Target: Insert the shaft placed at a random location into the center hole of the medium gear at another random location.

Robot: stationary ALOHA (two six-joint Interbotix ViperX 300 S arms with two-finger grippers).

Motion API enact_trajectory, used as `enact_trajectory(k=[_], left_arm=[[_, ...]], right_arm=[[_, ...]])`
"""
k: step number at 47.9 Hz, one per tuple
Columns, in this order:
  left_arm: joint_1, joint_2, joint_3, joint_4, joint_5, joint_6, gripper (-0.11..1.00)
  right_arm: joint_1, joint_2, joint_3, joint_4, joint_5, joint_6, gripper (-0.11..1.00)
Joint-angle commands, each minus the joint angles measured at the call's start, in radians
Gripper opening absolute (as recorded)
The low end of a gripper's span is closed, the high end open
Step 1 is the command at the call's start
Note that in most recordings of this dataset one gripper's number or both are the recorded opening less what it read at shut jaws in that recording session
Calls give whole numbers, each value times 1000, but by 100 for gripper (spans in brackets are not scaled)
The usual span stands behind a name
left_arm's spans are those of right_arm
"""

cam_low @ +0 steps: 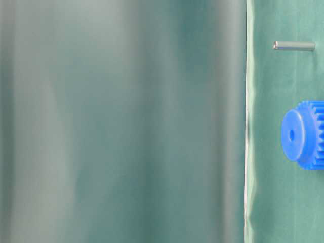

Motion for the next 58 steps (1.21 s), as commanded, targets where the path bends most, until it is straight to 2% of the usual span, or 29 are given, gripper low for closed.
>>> enact_trajectory(k=[1,22,24,29,37,40,42,47,58], left_arm=[[-3,9,-34,14,32,-3,0],[-3,-3,-34,15,58,2,0],[-3,-3,-34,15,57,2,0],[-5,-2,-32,15,57,2,0],[-5,-2,-32,15,58,2,0],[-3,-2,-31,15,58,2,0],[-3,-2,-31,15,58,2,0],[-3,-2,-31,15,60,2,0],[-3,-3,-31,15,58,2,0]], right_arm=[[-15,9,-12,-3,3,-2,1],[-106,91,-5,-2,-34,-20,1],[-115,109,-2,-2,-46,-20,4],[-146,170,5,2,-89,-17,22],[-183,313,9,2,-161,-21,73],[-196,370,11,2,-189,-21,88],[-206,408,12,3,-206,-21,88],[-222,508,14,5,-252,-20,81],[-235,710,9,40,-357,-20,81]])
